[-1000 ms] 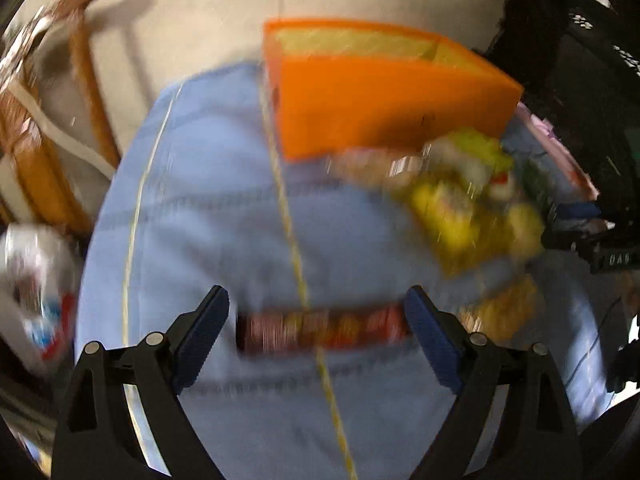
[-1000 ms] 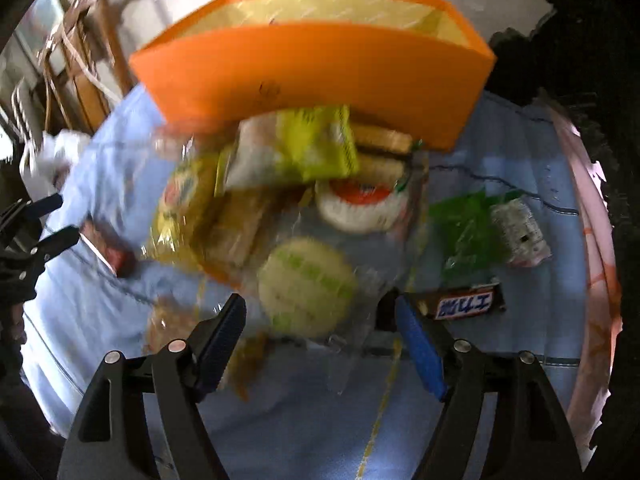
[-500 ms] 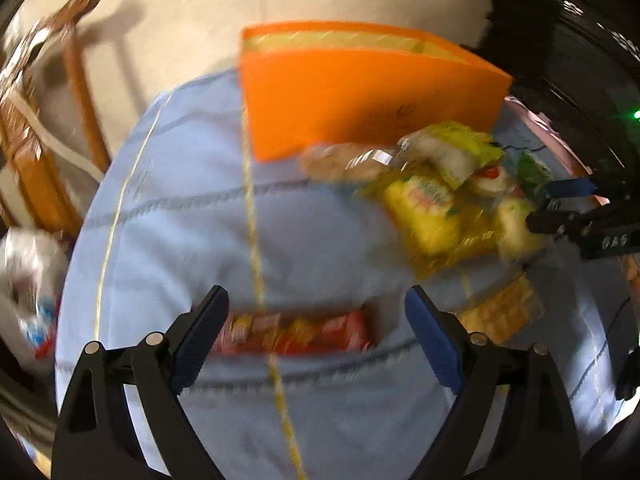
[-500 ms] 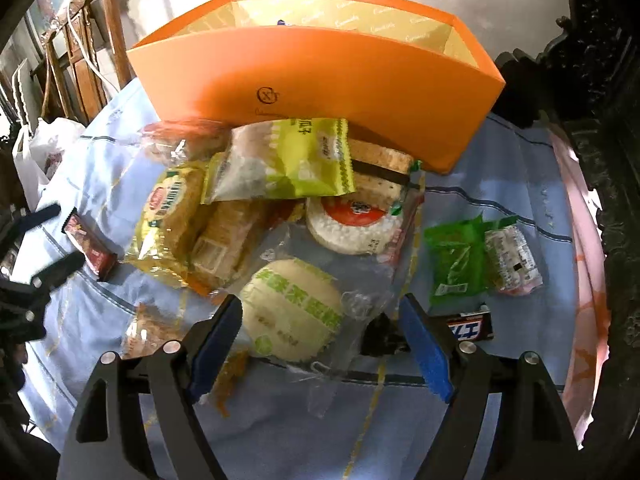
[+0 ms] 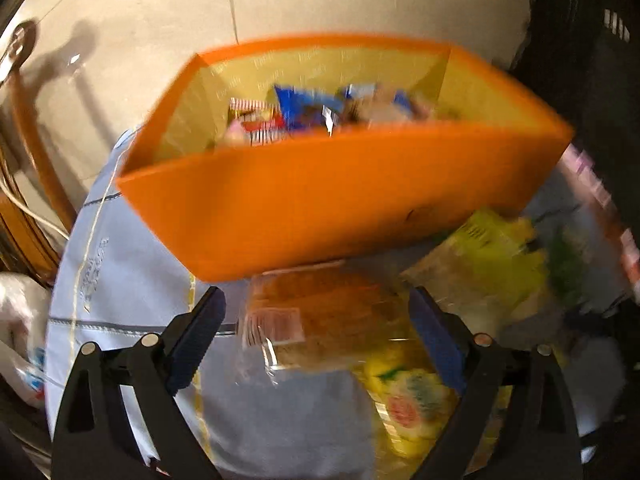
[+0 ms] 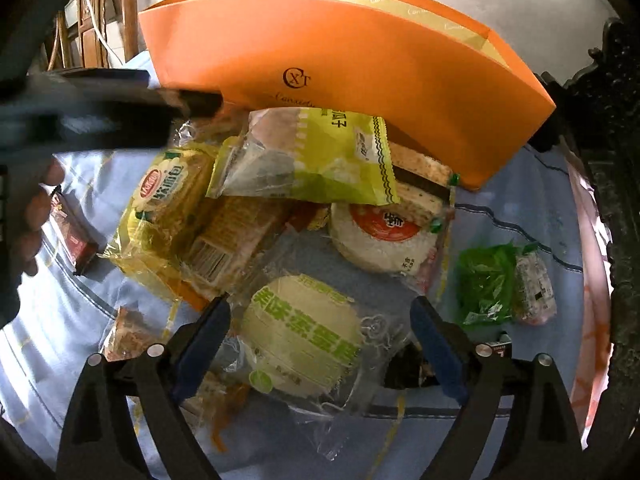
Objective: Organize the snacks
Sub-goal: 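Grasp the clear bread pack with the left gripper while the right grasps the green-labelled round cake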
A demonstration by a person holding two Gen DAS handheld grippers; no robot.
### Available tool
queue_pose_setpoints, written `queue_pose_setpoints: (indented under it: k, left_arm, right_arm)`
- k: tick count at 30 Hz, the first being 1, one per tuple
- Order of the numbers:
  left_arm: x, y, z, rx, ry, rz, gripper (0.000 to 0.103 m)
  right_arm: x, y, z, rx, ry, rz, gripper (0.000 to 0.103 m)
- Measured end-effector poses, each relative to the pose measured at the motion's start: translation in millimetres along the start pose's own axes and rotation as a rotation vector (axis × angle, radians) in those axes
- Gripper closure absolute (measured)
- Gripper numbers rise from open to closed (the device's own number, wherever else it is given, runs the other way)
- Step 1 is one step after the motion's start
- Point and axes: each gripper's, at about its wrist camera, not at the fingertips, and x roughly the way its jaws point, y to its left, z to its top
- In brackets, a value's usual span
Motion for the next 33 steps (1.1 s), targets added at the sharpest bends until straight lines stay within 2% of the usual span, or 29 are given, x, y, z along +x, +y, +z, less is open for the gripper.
queue_pose_setpoints:
  k: [3, 4, 5, 8, 11, 17, 20, 26, 28, 30, 33]
  left_arm:
    - [13.4, 4.5, -2.6, -0.013, 0.016, 0.002, 0.011]
    - [17.9, 4.9, -2.9, -0.022, 0.033, -0.016, 0.013]
    - [19.9, 3.9, -4.1, -0.013, 0.043, -0.026, 0.02]
    - [17.6, 2.5, -12.6, 0.037, 0.021, -0.022, 0.026]
    - [11.4, 13.3, -22.7, 0.033, 0.006, -0.046, 0.027]
    - [-6.1, 24.6, -45.9, 0.052, -0.022, -0.067, 0.027]
    - [-20.2, 32.4, -59.5, 0.022, -0.041, -0.097, 0.027]
    - [-50.6, 34.5, -72.1, 0.034, -0.103, -0.135, 0.027]
    - [-59.1, 34.5, -74.4, 0.042, -0.115, -0.141, 0.027]
    - [-61.0, 32.1, -77.7, 0.058, -0.107, -0.141, 0.027]
    - [-54.3, 31.4, -82.3, 0.058, -0.085, -0.121, 0.027]
  right_arm:
    - [4.0, 3.6, 0.9, -0.006, 0.009, 0.009, 0.014]
    - [3.9, 6.1, 1.7, -0.015, 0.01, 0.027, 0.028]
    - [2.6, 9.6, 2.8, -0.021, 0.007, 0.045, 0.035]
    - [-3.6, 13.5, 3.6, -0.016, -0.015, 0.041, 0.045]
    - [-8.8, 1.9, 0.1, 0.048, -0.015, 0.083, 0.05]
    - [-20.5, -26.1, -14.5, 0.192, -0.041, 0.152, 0.052]
    - [-31.0, -31.8, -17.5, 0.196, -0.064, 0.162, 0.054]
    - [-60.9, -36.5, -23.9, 0.202, -0.118, 0.174, 0.061]
    - [-65.4, -40.2, -23.8, 0.19, -0.102, 0.171, 0.061]
    - [-57.1, -37.6, -25.5, 0.181, -0.068, 0.184, 0.061]
    - [-44.3, -28.9, -25.8, 0.161, -0.062, 0.185, 0.048]
